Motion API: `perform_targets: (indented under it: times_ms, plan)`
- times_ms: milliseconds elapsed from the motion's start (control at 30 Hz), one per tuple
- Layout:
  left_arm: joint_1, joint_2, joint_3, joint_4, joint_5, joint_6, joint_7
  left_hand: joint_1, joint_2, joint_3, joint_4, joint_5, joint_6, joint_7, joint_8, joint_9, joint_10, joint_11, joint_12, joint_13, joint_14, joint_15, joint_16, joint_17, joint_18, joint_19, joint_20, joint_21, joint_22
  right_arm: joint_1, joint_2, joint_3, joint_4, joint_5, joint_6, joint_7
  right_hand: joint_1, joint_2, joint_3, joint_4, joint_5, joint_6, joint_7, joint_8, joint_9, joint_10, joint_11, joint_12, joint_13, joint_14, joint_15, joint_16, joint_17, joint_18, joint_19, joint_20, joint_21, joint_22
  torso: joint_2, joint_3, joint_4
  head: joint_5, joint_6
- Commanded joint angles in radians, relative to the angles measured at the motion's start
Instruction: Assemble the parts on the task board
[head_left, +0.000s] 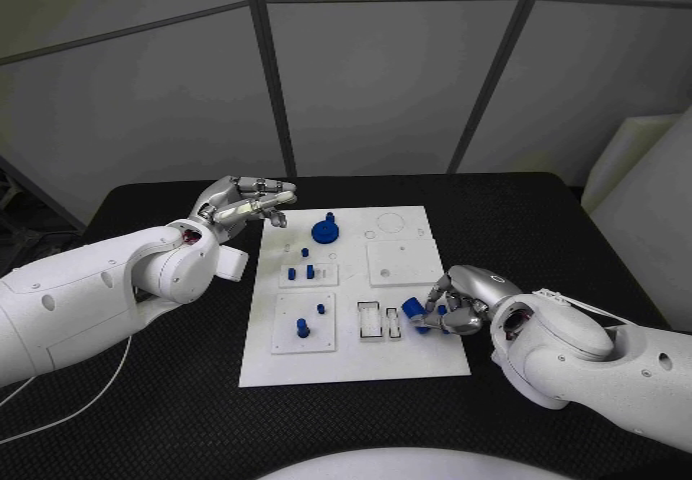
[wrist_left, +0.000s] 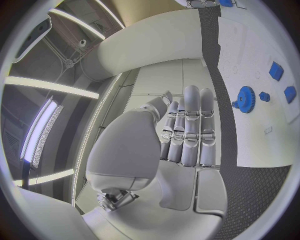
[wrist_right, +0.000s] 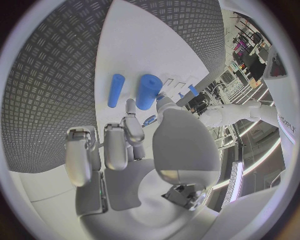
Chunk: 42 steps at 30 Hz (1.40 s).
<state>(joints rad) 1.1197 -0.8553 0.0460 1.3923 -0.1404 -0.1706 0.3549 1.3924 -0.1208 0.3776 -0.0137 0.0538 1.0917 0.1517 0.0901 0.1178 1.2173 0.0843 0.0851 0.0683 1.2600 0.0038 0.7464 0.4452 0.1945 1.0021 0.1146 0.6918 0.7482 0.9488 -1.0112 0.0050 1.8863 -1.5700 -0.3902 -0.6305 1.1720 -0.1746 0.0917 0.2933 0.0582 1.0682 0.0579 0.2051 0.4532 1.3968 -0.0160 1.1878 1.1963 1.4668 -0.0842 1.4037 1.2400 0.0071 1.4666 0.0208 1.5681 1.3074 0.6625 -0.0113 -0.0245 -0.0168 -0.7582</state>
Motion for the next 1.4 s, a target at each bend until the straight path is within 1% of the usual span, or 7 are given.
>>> perform_targets:
  times_ms: [33,500,667,933,1067,1200,1400]
  plan:
    - [0.001,-0.001,0.001,0.004,0.003,0.007,0.017,-0.004,0.009,-0.005,-0.001,-0.005,0.004,-0.002,-0.003,0.001,0.001,0.001,-0.001,0.002,0.002,0.003,-0.005,-0.001,-0.012,0.007,0.0,-0.005,-0.002,-0.003,0.014,0.0,-0.016,-0.025,0.041,-0.029,-0.004,0.002,-0.006,-0.001,-0.003,-0.007,0.0,-0.004,0.004,-0.008,-0.001,0.001,0.001,0.043,-0.001,0.0,-0.002,-0.007,0.104,0.004,0.003,0.263,0.0,-0.0003,-0.0001,-0.001,0.0]
    - [0.0,-0.004,0.001,0.005,0.003,0.01,0.015,-0.008,0.009,-0.009,0.001,-0.006,0.003,-0.001,-0.004,0.001,0.0,0.002,-0.002,0.001,0.002,0.003,-0.006,-0.002,-0.013,0.008,0.0,-0.008,-0.003,-0.019,0.065,0.0,-0.048,-0.035,0.056,-0.051,0.031,0.018,0.006,-0.003,0.005,0.007,-0.005,0.001,0.054,-0.009,-0.004,0.011,0.019,0.041,-0.003,-0.003,-0.005,-0.007,0.104,0.004,0.003,0.263,0.001,-0.0006,-0.0015,0.003,0.001]
    - [0.0,-0.007,0.001,0.007,0.003,0.01,0.014,-0.008,0.009,-0.009,0.001,-0.006,0.003,-0.001,-0.004,0.001,0.0,0.002,-0.002,0.001,0.002,0.003,-0.006,-0.002,-0.013,0.008,0.0,-0.008,-0.003,-0.021,0.049,0.0,-0.026,-0.044,-0.032,-0.038,0.046,0.03,0.016,-0.002,0.096,0.02,-0.01,0.003,0.084,0.0,-0.009,0.026,0.038,0.042,-0.007,-0.002,-0.003,-0.007,0.104,0.0,0.003,0.263,0.0,0.0001,-0.0036,0.008,0.002]
    - [-0.001,-0.006,0.001,0.002,0.003,0.013,0.012,-0.01,0.01,-0.01,0.002,-0.006,0.003,-0.001,-0.004,0.001,0.0,0.002,-0.002,0.001,0.002,0.004,-0.007,-0.002,-0.013,0.009,0.0,-0.009,-0.004,-0.02,0.016,0.001,0.037,-0.01,-0.19,0.008,0.035,0.037,0.016,0.0,0.113,0.027,-0.013,0.001,0.101,0.0,-0.012,0.024,0.039,0.042,-0.009,-0.002,-0.001,-0.007,0.104,-0.001,0.003,0.263,-0.002,-0.0005,-0.0025,0.006,0.006]
    - [-0.002,-0.002,0.001,-0.002,0.003,0.016,0.011,-0.01,0.01,-0.01,0.002,-0.006,0.003,-0.001,-0.004,0.001,0.0,0.002,-0.002,0.001,0.002,0.004,-0.007,-0.002,-0.013,0.009,0.0,-0.009,-0.004,-0.02,0.024,0.001,0.059,0.016,-0.245,0.033,0.021,0.041,0.019,0.0,0.164,0.029,-0.016,-0.005,0.117,0.001,-0.014,0.021,0.04,0.042,-0.011,-0.002,-0.001,-0.007,0.104,-0.003,0.003,0.263,0.0,-0.0005,0.0002,0.005,0.01]
    - [-0.002,0.002,0.001,-0.004,0.003,0.018,0.009,-0.011,0.011,-0.01,0.002,-0.006,0.003,-0.001,-0.004,0.001,0.0,0.002,-0.002,0.001,0.002,0.004,-0.007,-0.002,-0.013,0.009,0.001,-0.009,-0.004,-0.02,0.045,0.001,0.059,0.038,-0.234,0.038,0.016,0.047,0.022,0.001,0.172,0.034,-0.018,-0.006,0.124,0.003,-0.015,0.023,0.042,0.042,-0.012,-0.002,0.0,-0.007,0.104,-0.004,0.003,0.263,0.0,-0.0018,0.0002,0.005,0.011]
    - [-0.003,0.004,0.001,-0.004,0.003,0.019,0.007,-0.011,0.011,-0.01,0.002,-0.005,0.003,-0.001,-0.004,0.001,0.0,0.002,-0.002,0.001,0.002,0.004,-0.007,-0.002,-0.013,0.009,0.001,-0.009,-0.004,-0.019,0.085,0.002,0.036,0.056,-0.132,0.03,-0.014,0.063,0.026,0.002,0.181,0.043,-0.021,-0.012,0.138,0.007,-0.018,0.021,0.044,0.043,-0.015,-0.001,0.002,-0.007,0.104,-0.006,0.003,0.263,0.0,-0.0019,-0.0025,0.01,0.011]
